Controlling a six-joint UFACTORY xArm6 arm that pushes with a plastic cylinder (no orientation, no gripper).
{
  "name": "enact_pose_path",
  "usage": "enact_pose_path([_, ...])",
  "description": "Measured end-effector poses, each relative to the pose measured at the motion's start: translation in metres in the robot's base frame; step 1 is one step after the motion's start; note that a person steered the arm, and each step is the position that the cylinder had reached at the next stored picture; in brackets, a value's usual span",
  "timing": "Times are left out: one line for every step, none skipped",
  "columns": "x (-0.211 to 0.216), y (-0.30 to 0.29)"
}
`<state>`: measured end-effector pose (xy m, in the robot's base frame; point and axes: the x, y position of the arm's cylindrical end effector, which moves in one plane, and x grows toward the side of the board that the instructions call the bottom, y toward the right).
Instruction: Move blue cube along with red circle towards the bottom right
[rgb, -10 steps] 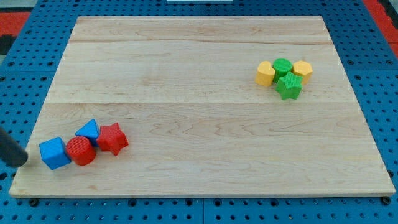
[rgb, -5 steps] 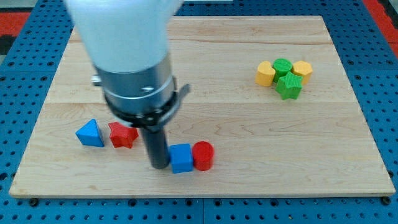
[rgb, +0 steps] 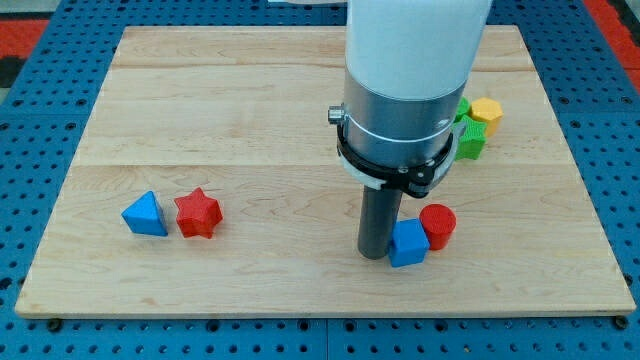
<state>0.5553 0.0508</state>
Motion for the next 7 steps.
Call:
enact_pose_path([-0.001,0.017])
enact_pose_path([-0.007,0.028])
enact_pose_path([-0.019,0.028])
enact_pose_path([-0.021,0.041])
enact_pose_path([-0.021,0.059])
enact_pose_path([-0.021,0.077])
enact_pose_path([0.000,0.072])
